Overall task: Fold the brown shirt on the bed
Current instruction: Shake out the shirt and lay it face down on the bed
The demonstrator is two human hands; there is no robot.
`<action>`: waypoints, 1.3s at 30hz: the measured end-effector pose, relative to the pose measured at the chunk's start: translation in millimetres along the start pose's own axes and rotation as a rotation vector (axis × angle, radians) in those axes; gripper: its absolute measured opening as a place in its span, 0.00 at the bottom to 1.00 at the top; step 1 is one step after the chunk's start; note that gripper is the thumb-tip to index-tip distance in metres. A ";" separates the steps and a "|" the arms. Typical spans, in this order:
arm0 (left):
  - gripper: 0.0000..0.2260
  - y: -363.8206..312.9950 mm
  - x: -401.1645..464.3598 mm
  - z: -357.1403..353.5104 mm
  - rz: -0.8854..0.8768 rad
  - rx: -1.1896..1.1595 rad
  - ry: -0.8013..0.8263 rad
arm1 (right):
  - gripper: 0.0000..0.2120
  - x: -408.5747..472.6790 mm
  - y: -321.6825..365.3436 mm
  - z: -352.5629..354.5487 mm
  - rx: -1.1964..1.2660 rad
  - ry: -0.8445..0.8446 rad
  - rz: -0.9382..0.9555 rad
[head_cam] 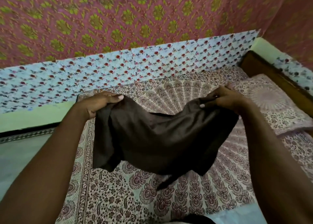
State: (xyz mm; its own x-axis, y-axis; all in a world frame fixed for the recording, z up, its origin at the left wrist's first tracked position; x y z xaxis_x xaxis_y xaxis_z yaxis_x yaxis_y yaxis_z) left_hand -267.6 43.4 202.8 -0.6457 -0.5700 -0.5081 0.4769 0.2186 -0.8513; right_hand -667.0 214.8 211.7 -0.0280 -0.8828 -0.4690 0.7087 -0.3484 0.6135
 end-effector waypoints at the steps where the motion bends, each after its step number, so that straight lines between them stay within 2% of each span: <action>1: 0.12 4.0 20.6 1.3 0.000 0.030 -0.081 | 0.07 19.3 -12.7 6.5 0.027 -0.037 -0.005; 4: 0.13 32.0 89.4 3.3 0.092 0.222 -0.319 | 0.03 85.4 -60.0 5.9 0.106 -0.111 -0.030; 5: 0.13 44.8 114.4 -1.1 0.128 0.245 -0.365 | 0.05 109.7 -76.4 1.8 0.119 -0.103 -0.034; 7: 0.13 74.3 158.8 -14.6 0.201 0.315 -0.441 | 0.09 156.1 -109.4 -11.5 0.097 -0.105 -0.063; 10: 0.15 131.8 223.2 -28.2 0.310 0.375 -0.536 | 0.07 224.0 -162.9 -41.5 0.019 -0.098 -0.079; 13: 0.10 183.3 287.8 -30.8 0.377 0.387 -0.561 | 0.12 292.5 -213.8 -68.6 0.001 -0.088 -0.093; 17: 0.12 226.5 362.4 -16.8 0.387 0.326 -0.573 | 0.12 373.9 -252.6 -84.8 -0.087 -0.179 -0.095; 20: 0.13 235.6 418.1 12.0 0.387 0.315 -0.698 | 0.08 447.3 -272.6 -82.5 -0.187 -0.261 -0.104; 24: 0.14 235.6 494.3 53.6 0.363 0.390 -0.853 | 0.08 538.2 -283.3 -63.5 -0.129 -0.372 -0.114; 25: 0.15 243.0 511.1 60.4 0.394 0.438 -0.854 | 0.10 556.8 -287.2 -64.6 -0.131 -0.358 -0.169; 27: 0.18 261.1 537.4 64.3 0.483 0.570 -0.817 | 0.23 585.1 -295.6 -74.6 -0.203 -0.270 -0.358; 29: 0.23 277.7 548.7 51.5 0.516 0.662 -0.810 | 0.34 594.7 -301.3 -91.2 -0.291 -0.261 -0.459; 31: 0.25 290.6 551.6 23.0 0.475 0.716 -0.789 | 0.33 586.7 -310.2 -117.3 -0.278 -0.272 -0.420; 33: 0.22 307.7 542.3 -20.1 0.396 0.743 -0.696 | 0.30 560.6 -323.2 -155.9 -0.239 -0.237 -0.382; 36: 0.21 342.1 520.6 -81.7 0.268 0.794 -0.506 | 0.36 516.0 -343.3 -212.6 -0.145 -0.195 -0.484; 39: 0.30 373.6 510.7 -113.7 0.361 0.749 -0.354 | 0.41 490.3 -365.1 -234.6 -0.080 -0.247 -0.592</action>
State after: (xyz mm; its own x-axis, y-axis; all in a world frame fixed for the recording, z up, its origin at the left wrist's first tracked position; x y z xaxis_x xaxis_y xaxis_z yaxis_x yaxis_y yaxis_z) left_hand -487.1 -76.0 -389.6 -0.2193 -0.8042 -0.5525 0.9582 -0.0709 -0.2772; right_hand -774.0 -16.9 -391.3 -0.5846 -0.5985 -0.5478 0.5737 -0.7823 0.2425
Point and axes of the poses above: each hand's wrist, its own x-axis towards the middle knuckle, its own z-axis out of the back of the hand, y = z × x, the point moved 2 cm from there along x, towards the middle knuckle, and after that the axes turned 14 degrees about y, right-handed, at the moved point
